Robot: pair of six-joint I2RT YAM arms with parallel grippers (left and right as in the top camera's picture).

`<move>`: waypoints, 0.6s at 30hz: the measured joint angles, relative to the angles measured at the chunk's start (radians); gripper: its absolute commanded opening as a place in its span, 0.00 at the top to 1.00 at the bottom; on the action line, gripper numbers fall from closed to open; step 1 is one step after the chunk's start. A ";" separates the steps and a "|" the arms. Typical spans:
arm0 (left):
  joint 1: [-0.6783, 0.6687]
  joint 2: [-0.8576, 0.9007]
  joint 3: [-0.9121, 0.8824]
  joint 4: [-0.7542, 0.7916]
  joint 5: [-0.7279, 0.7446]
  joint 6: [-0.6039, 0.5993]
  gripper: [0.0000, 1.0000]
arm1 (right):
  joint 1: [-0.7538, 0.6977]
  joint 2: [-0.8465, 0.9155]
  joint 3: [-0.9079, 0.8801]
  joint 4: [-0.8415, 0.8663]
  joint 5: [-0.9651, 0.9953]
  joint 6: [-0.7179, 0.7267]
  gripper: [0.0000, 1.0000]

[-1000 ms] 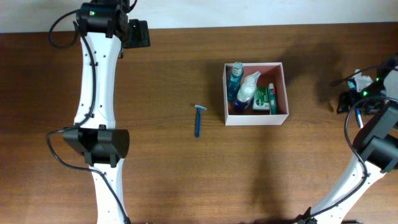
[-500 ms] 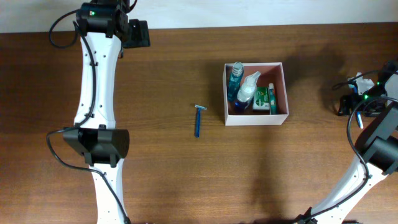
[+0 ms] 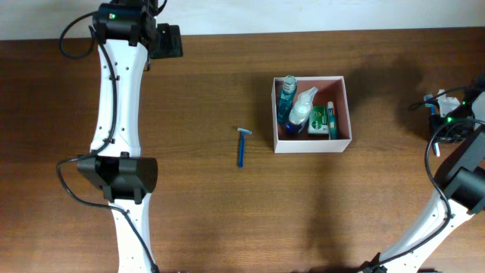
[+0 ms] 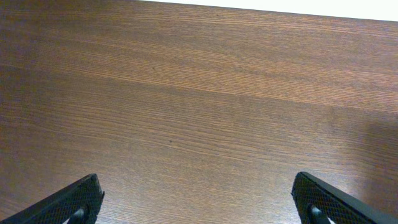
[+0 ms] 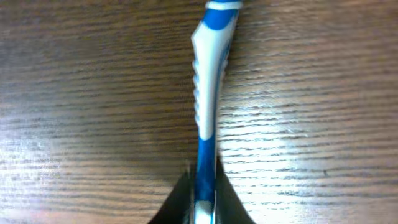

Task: Pack container
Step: 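Lower the right gripper and grasp the blue toothbrush handle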

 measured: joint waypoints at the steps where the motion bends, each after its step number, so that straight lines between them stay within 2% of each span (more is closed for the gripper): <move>1: 0.000 0.000 0.000 0.000 0.000 0.000 0.01 | 0.000 0.000 0.000 0.000 0.000 0.008 0.96; 5: 0.000 0.000 0.000 0.000 0.000 0.000 0.01 | 0.000 0.000 0.009 -0.039 -0.005 0.064 0.96; 9: 0.000 0.000 0.000 0.000 0.000 0.000 0.01 | 0.002 0.011 0.062 -0.168 -0.026 0.114 0.96; 18: 0.000 0.000 0.000 0.000 0.000 0.000 0.01 | 0.068 0.016 0.421 -0.534 -0.181 0.201 0.96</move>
